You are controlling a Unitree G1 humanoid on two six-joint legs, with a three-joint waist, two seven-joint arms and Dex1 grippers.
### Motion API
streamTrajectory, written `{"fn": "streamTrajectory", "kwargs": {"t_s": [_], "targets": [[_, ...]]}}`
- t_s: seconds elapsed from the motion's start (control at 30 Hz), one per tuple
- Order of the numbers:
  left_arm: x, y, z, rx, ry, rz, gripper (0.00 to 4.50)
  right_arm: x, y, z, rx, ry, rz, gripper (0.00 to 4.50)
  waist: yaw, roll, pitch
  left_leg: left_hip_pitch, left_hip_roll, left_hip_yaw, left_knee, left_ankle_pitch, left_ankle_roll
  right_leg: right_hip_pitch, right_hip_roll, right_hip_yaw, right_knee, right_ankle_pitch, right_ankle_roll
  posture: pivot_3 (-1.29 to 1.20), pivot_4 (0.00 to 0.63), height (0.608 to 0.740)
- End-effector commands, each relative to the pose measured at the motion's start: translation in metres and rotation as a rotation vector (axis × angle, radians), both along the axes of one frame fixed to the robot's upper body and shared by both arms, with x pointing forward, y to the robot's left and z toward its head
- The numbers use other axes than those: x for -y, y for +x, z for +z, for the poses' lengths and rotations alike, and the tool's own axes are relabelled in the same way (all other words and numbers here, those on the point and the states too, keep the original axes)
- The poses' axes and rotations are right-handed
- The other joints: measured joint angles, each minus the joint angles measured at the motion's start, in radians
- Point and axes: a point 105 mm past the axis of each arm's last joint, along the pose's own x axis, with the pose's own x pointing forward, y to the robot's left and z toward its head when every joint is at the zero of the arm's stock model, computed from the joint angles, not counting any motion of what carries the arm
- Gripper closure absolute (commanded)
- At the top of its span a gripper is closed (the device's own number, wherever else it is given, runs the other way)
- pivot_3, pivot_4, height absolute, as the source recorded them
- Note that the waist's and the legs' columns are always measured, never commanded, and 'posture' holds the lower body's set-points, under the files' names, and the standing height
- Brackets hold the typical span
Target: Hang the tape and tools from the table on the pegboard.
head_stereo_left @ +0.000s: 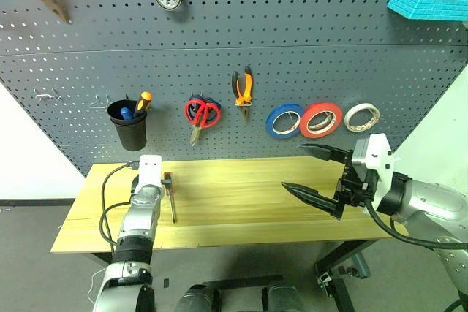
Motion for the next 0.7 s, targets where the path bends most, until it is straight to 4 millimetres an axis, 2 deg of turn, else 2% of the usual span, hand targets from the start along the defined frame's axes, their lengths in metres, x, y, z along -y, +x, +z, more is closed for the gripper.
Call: {"fn": "streamTrajectory", "kwargs": {"t_s": [0.03,0.17,0.3,0.57,0.7], "targets": [[-0.007,0.013,0.009,0.044,0.000,0.024,0.50,0.000,-0.001,0.010,0.041,-0.006,0.012,0.00,0.000,0.000,0.000,0.000,0.000,0.000,0.000,0.000,0.000,0.000,0.000,0.000,0.000,0.000,0.000,-0.21,0.000,0.680],[-0.008,0.019,0.000,0.022,-0.023,0.052,0.50,0.000,-0.001,0.010,0.039,-0.007,0.015,0.00,0.000,0.000,0.000,0.000,0.000,0.000,0.000,0.000,0.000,0.000,0.000,0.000,0.000,0.000,0.000,-0.21,0.000,0.680],[0.005,0.026,-0.007,0.003,-0.066,0.018,0.50,0.000,-0.001,0.011,0.040,-0.008,0.019,0.00,-0.001,0.000,0.000,0.000,0.000,0.000,0.000,0.000,0.001,0.000,0.000,0.000,0.000,0.000,0.000,-0.21,0.000,0.680],[0.016,0.022,-0.027,-0.063,-0.121,0.037,0.50,0.001,-0.001,0.012,0.039,-0.011,0.015,0.00,-0.005,-0.001,0.000,0.000,0.000,0.000,0.000,0.000,0.001,0.000,0.000,0.000,0.000,0.000,0.000,-0.22,0.000,0.680],[0.014,0.016,-0.037,-0.101,-0.152,0.073,0.50,0.001,-0.002,0.012,0.039,-0.010,0.015,0.00,-0.004,-0.001,-0.001,0.000,0.000,0.000,0.000,0.000,0.001,0.000,0.000,0.000,0.000,0.000,0.000,-0.23,0.000,0.680]]}}
